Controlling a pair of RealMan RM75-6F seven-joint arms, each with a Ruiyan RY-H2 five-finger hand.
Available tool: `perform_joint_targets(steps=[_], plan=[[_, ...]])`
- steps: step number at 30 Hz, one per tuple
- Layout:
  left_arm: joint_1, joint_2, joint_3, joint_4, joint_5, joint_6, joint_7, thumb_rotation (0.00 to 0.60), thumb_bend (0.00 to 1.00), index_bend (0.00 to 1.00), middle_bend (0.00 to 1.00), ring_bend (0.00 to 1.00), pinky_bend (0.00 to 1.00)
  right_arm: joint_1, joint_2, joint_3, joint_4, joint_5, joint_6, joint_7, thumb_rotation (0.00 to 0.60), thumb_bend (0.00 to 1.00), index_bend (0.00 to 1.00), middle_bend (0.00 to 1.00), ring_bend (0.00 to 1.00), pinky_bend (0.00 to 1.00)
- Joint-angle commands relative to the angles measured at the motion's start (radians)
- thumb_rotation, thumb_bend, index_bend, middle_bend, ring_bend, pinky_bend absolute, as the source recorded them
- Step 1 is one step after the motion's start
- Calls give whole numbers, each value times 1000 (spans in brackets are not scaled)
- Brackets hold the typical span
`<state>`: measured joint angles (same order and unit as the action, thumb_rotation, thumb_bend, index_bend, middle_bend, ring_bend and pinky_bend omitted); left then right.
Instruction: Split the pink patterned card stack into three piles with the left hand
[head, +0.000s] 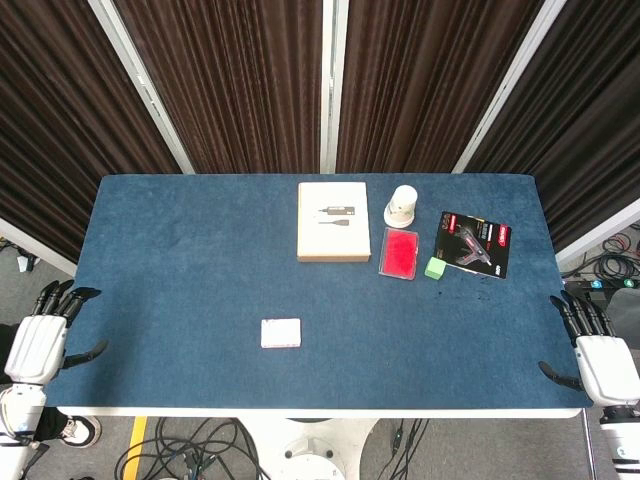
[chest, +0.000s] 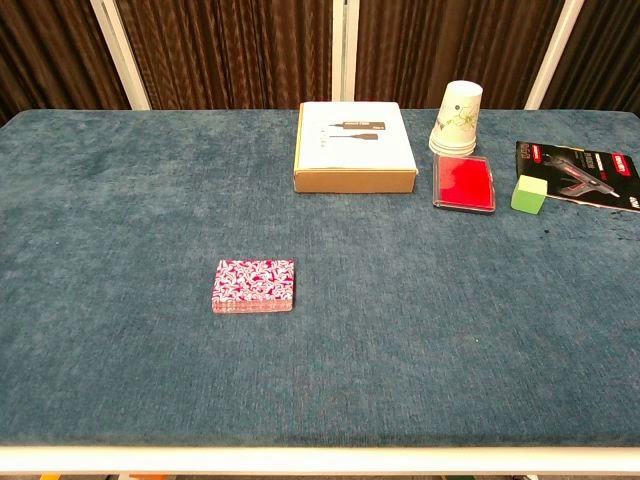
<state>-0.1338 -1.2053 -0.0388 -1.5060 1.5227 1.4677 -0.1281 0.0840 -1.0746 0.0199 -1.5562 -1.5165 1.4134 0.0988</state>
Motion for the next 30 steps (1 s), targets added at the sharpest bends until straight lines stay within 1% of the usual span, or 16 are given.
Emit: perform_joint_targets(steps=[1, 10, 18, 23, 27, 30], plan=[[1, 1, 0, -1, 0, 1, 1, 600, 169, 211, 197, 64, 48, 0, 0, -1, -1, 0, 0, -1, 600, 82, 0, 0, 0, 0], [-5, 3, 2, -9, 7, -5, 10, 600, 169, 211, 197, 64, 48, 1, 7, 3, -10, -2, 4, -2, 600, 82, 0, 0, 0, 0], [-14, 12, 6, -19, -9, -37, 27, 600, 169, 211, 196, 64, 48, 6, 5, 11, -10, 10, -5, 16, 600, 83, 0, 0, 0, 0], [-16, 13, 10, -29, 1, -38, 29, 600, 168, 211, 197, 64, 48, 4, 10, 4, -10, -3, -1, 4, 600, 82, 0, 0, 0, 0], [-37, -6, 18, -25, 11, -73, 44, 600, 168, 211, 197, 64, 48, 4, 12, 9, -4, 8, -3, 10, 600, 82, 0, 0, 0, 0], [-71, -16, 23, -26, 42, -110, 71, 600, 168, 210, 197, 64, 48, 8, 11, 10, -4, 12, -9, 10, 600, 82, 0, 0, 0, 0]])
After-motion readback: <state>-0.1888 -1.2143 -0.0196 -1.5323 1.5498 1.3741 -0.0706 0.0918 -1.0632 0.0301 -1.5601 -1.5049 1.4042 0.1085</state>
